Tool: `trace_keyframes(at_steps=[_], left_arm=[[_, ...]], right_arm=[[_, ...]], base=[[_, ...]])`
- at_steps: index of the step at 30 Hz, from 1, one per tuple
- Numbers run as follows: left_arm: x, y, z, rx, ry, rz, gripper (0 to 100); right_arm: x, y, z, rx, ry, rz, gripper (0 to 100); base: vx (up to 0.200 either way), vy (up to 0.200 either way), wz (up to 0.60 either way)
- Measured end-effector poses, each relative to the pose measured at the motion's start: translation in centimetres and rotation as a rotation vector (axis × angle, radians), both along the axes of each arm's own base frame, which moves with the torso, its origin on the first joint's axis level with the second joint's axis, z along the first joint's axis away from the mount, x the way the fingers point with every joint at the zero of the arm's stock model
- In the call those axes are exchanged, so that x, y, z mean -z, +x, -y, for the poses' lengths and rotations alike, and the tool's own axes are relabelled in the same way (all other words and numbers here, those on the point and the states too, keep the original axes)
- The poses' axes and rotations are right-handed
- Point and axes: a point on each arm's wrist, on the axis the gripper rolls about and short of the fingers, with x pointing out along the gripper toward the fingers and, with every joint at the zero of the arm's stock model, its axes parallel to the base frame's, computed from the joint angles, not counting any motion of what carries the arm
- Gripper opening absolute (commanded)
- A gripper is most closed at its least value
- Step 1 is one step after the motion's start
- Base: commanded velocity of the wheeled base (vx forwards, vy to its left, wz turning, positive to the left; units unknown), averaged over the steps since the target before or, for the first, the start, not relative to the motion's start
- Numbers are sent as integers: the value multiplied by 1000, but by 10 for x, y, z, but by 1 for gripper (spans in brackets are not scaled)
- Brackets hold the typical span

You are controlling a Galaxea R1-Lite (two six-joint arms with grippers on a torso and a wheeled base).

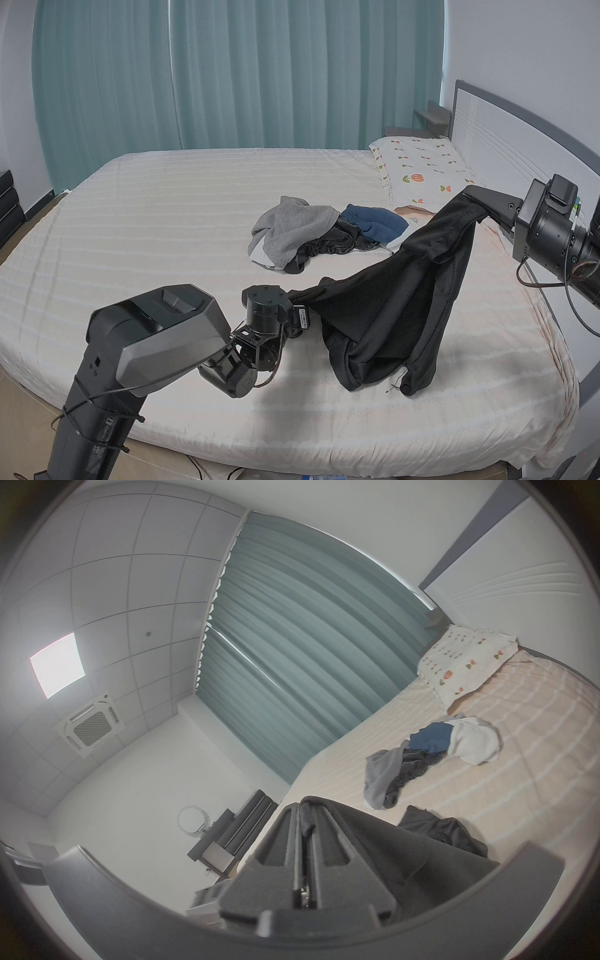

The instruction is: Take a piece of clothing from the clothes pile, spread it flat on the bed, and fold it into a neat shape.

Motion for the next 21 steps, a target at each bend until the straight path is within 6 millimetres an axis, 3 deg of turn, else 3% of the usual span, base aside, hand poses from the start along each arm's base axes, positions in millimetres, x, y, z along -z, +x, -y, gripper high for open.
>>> trace_keyframes(at_steps=[4,11,16,21], left_arm=[[-31,-7,-10,-18,-31,-4,0],[-107,-29,-28,-64,-114,-124,0],[-171,-54,-47,-92,-205,-129,0],[-211,-79,-69,-96,-271,-65,0]], right_arm=[[10,12,3,29,-11,-33,0],[23,38,-1,79,8,3,0],[10,59,-2,169,69,124,0],[-15,65,0,215,123,232,0]], base=[[0,0,0],[0,0,0],[0,0,0],[0,0,0]])
